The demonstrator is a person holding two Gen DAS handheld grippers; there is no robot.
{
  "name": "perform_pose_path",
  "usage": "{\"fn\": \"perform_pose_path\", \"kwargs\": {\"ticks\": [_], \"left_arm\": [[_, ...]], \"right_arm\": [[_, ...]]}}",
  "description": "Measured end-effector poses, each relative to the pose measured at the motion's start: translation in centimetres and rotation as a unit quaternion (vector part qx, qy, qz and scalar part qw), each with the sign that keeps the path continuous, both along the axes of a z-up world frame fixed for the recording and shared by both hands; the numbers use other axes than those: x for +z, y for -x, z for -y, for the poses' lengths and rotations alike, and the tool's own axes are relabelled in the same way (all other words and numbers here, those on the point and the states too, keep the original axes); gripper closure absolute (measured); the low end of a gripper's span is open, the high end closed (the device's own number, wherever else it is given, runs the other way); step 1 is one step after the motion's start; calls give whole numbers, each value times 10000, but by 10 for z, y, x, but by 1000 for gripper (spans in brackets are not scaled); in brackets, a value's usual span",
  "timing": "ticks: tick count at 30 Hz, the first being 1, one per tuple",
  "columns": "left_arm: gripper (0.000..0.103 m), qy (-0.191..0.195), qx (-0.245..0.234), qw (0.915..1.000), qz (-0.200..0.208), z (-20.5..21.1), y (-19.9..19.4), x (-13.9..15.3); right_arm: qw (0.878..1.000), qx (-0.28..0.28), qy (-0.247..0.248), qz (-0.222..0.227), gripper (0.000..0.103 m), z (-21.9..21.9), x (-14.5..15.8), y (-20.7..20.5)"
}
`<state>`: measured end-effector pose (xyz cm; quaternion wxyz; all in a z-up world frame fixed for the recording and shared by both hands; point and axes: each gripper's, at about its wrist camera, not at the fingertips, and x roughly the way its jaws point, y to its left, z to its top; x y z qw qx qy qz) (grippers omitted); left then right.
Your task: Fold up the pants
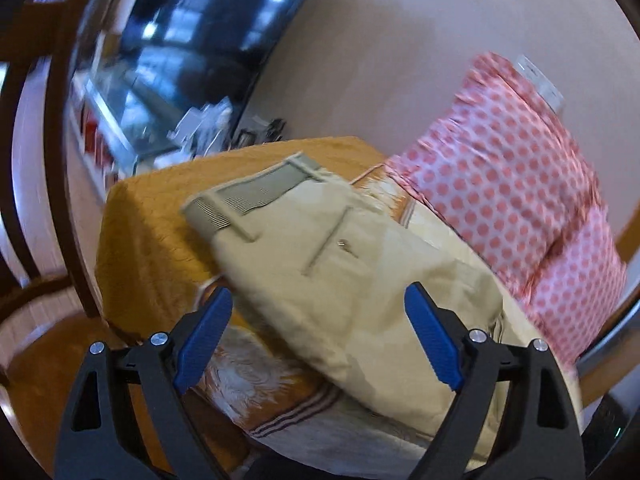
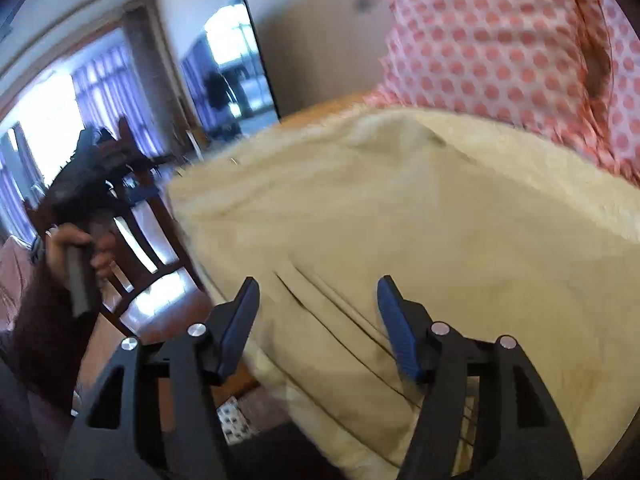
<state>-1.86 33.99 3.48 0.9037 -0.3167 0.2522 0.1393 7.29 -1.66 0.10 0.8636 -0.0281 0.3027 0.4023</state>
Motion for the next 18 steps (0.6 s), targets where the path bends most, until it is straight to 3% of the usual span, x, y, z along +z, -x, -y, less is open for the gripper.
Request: {"fn": "perform_pose_path", "kwargs": {"ticks": [3,4,6,7,8,9,12,18], "left_arm": [[14,468,50,9989,19,-14,0,-11],[14,624,50,9980,29,-18,-1,-14],[14,845,55,9964,29,-23,-3,-19],[14,937,66,9956,12,-26,-5,-21],[13,978,77,9952,2,-27,-6,-22],[13,935,142,9955,1,-27,-8,-21],[14,937,203,9954,-14,-31,-14,-19],[14,822,257,9961,-214,-38,-34,-16]], "right_arm": [[9974,-542,-383,292,42,11,9,-6],[9960,-786,-309,281,42,11,7,-12],[9951,-920,337,-142,42,1,-11,-28],[9949,-927,378,-85,41,-1,-14,-28],[9962,-824,296,9,31,-1,-11,-22],[9970,-707,315,-85,27,-4,-12,-21],[9965,-720,429,64,25,-5,-17,-15],[9974,-688,220,-58,25,-1,-19,-14]]}}
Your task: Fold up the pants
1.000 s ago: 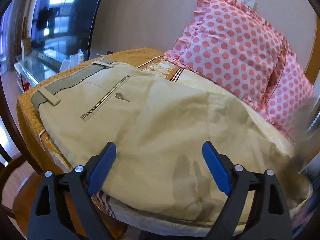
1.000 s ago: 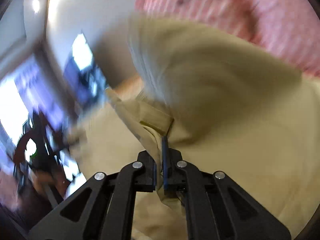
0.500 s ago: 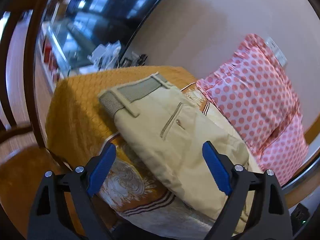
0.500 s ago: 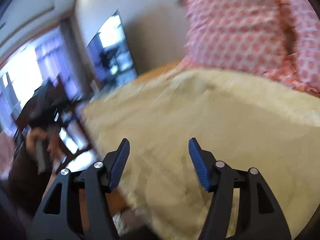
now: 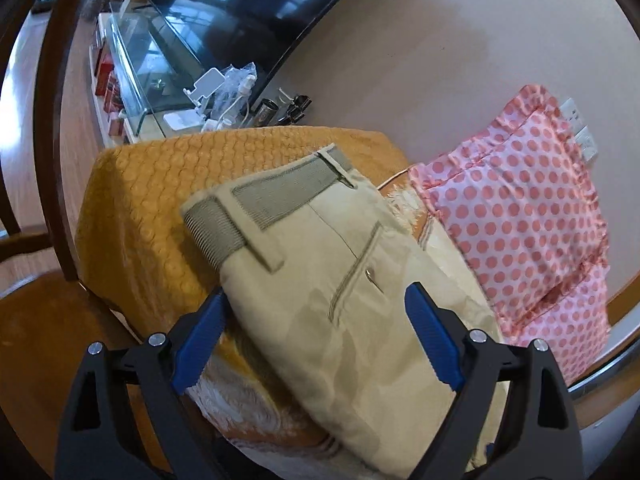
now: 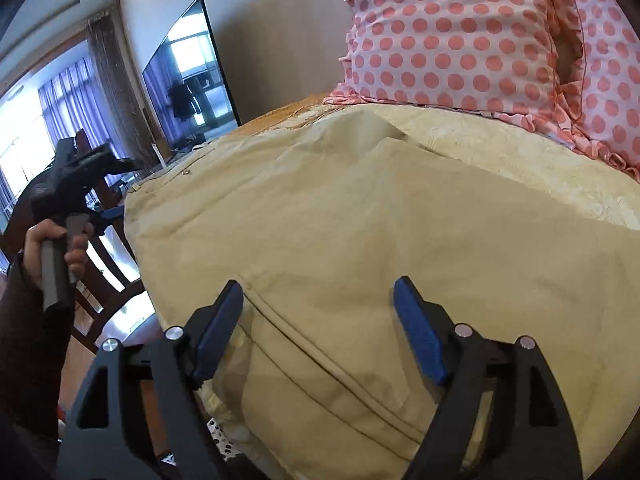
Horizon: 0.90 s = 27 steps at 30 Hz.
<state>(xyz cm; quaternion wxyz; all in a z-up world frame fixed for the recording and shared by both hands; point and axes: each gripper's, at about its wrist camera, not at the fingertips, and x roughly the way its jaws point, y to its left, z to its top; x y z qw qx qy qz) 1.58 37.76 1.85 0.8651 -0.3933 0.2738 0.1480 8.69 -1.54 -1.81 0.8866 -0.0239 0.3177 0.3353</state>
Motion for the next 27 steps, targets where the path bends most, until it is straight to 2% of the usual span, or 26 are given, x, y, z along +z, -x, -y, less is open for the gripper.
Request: {"fn": "perform_pose_path", "kwargs": {"ticks": [4,8,10,11,12,13,16,18,19,22,25,27], "left_arm": [[13,-83,190,9997,-143,2,-6,1],[14,-413,302,9983,-282,21,-11,2],[41,-48,17,10000,11,28,-16,-3],[45,-26,16,10000,16,29,-19,-4],[57,-130,70,9999,-3,30,-21,-3],[82,-214,114,9997,30,29,-23,-3],[92,-216,63,9996,159,24,-22,2],[93,-606,-62,9980,186,33,-22,14],[94,-1016,-177,9943,260,45,-24,28],[95,-1622,-559,9841,469,79,-33,58],[95,-2170,-1170,9656,826,130,-40,92],[95,-2473,-1690,9476,1115,171,-42,111]], "right_arm": [[10000,1,-16,31,25,-1,2,-4],[9999,23,-117,26,25,0,0,-5],[9999,26,-133,36,25,-1,0,-4],[9999,29,-139,42,25,-1,0,-4],[9999,30,-144,46,25,-1,0,-4],[9999,40,-153,50,25,0,0,-3],[9997,63,-232,38,25,3,-1,-1],[9995,60,-304,9,25,5,-1,0],[9993,53,-365,-15,25,7,-1,0],[9981,25,-606,-94,25,18,2,5],[9961,-125,-870,-60,25,41,6,18],[9940,-306,-1047,47,25,65,10,31]]}}
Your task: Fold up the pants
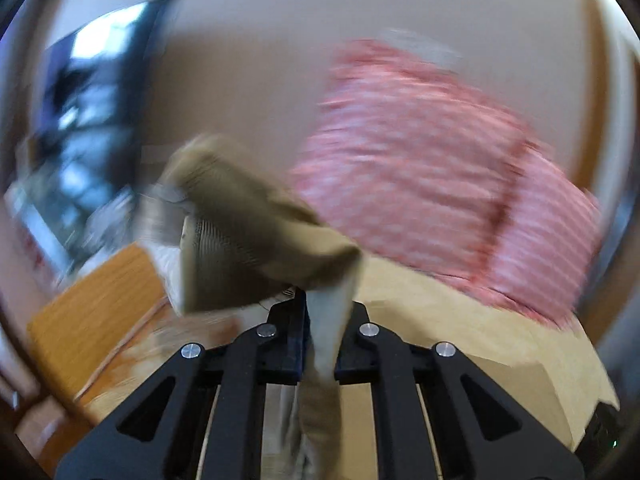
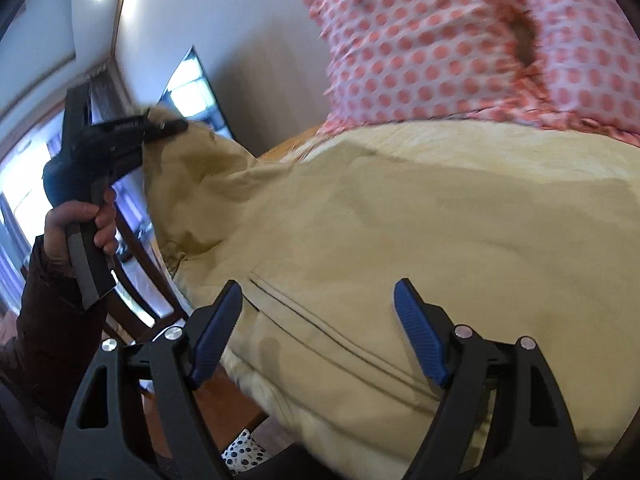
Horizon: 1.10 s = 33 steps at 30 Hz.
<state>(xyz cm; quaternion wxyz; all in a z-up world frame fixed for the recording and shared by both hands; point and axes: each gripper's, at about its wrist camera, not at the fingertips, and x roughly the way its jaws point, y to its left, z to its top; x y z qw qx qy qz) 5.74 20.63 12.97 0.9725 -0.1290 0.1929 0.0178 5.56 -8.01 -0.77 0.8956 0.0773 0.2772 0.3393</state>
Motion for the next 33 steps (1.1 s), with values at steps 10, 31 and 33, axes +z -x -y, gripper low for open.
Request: {"fn": "perform_pose_path", "kwargs": {"ticks": [10,31,33], "left_arm": [[95,-1271,-3327,9343,-177,240,30,-43],[5,-699,-2864,9546,-421,190,47,-55],[5,-649,-2385,9664,-708,173,25,-64]], "right_arm": [[9762,-2083,-604,77,20,149,5,48],[9883,-1358,-572,384,20,135,54,23],[9920,-1204,-373,83,20,118,42,11]]}}
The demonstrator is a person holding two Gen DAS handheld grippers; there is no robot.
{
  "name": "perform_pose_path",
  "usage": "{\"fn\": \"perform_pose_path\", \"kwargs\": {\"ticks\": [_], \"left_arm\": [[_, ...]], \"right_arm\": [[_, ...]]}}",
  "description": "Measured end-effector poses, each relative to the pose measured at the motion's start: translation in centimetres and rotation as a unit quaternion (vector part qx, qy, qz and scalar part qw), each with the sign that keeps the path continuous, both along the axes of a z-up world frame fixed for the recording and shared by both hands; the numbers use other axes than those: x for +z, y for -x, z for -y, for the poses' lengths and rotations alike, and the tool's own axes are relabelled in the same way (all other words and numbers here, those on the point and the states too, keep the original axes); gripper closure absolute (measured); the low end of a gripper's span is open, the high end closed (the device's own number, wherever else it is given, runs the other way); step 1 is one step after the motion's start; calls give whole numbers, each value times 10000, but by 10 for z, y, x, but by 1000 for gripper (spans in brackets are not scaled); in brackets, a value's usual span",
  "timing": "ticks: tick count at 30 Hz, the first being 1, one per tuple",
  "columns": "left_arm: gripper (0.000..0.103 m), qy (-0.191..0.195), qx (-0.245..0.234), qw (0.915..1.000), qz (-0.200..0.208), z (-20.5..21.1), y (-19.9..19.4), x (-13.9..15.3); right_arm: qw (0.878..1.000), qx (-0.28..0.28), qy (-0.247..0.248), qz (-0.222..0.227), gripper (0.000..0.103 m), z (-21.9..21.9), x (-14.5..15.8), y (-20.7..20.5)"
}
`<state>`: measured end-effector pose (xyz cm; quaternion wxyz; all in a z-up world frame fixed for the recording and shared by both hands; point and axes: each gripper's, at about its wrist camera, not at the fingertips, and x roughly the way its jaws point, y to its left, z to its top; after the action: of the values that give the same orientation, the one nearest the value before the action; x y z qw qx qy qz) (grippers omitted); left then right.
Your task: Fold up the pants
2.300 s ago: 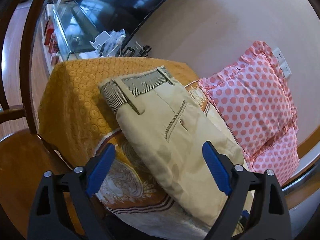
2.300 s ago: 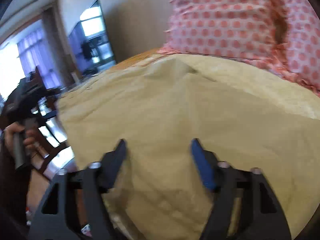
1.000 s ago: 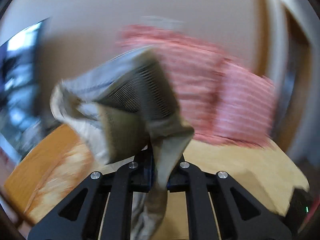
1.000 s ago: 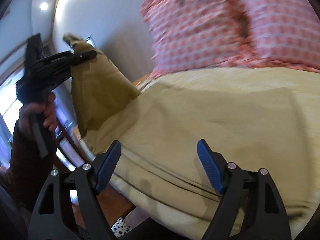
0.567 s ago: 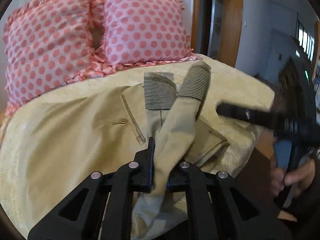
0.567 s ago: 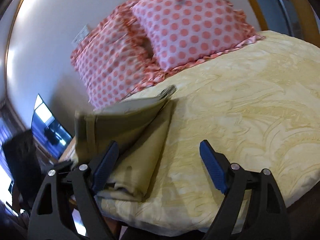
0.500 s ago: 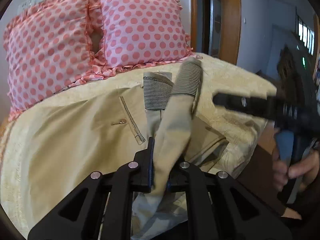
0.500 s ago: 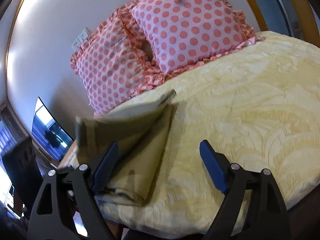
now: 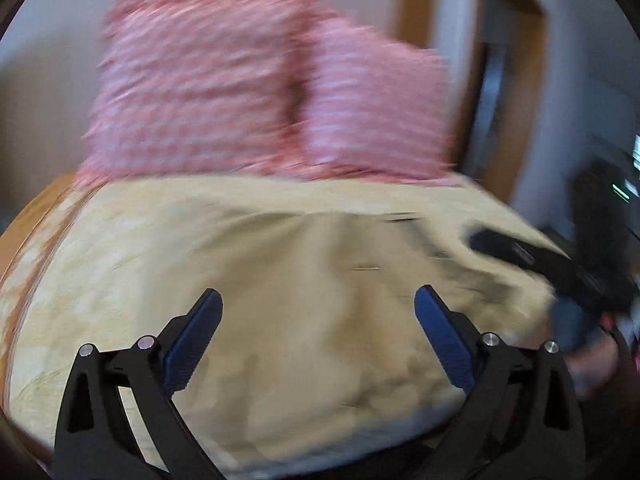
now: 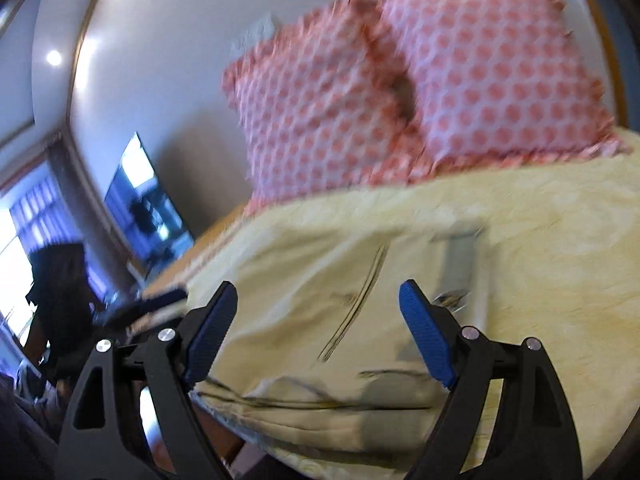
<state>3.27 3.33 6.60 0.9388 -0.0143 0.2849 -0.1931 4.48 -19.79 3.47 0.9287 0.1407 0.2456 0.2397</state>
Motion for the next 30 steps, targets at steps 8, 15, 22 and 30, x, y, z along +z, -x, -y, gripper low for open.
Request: {"fn": "perform_pose_path", "kwargs": {"ticks": [8,15,22,30], "left_arm": [[5,15,149,9967,-795,-32,-27,-24],[21,962,722,9804,-1560,-98,-94,-18],[26,1130,328,9702,-2117,-95,-125,-36],[25,1041,-7,9682,-2275,-79,-136,-36]], "right_arm": [[9971,-238,406,-602,19,12,0,-12],[9863,-858,223,-1389,43,66,-10,-62],[9861,-537,444,-1511,58,56,-24,-67],[9882,-348,292,-1463,58,58,-28,-78]]}}
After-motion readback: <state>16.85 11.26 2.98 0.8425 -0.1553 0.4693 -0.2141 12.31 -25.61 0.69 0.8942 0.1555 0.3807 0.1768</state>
